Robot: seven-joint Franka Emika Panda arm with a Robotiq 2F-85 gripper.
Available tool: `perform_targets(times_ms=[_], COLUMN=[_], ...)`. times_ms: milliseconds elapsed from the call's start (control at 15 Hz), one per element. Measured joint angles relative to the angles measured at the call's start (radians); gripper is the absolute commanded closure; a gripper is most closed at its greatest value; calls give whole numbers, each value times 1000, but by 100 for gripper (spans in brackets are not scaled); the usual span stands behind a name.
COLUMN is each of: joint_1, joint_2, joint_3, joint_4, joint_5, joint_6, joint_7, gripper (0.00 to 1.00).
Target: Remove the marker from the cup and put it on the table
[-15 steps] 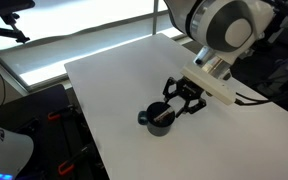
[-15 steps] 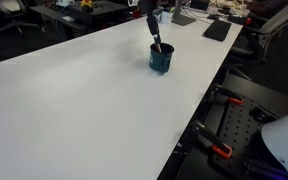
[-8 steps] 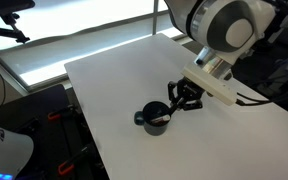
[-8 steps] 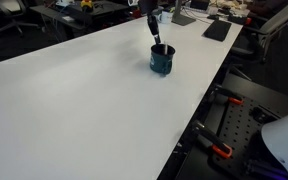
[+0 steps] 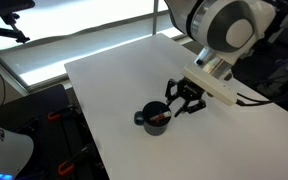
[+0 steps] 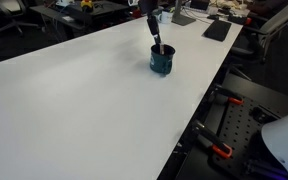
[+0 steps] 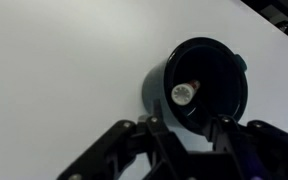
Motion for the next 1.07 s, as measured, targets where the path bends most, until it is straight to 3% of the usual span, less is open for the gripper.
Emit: perform_targets(times_ms=[267,1067], joint_1=[-3,-8], joint_2=[0,-30], joint_3=[0,-10], joint_4=[-1,-59], joint_5=[0,1], joint_6=[0,-5], joint_7=[0,24], gripper=[0,2])
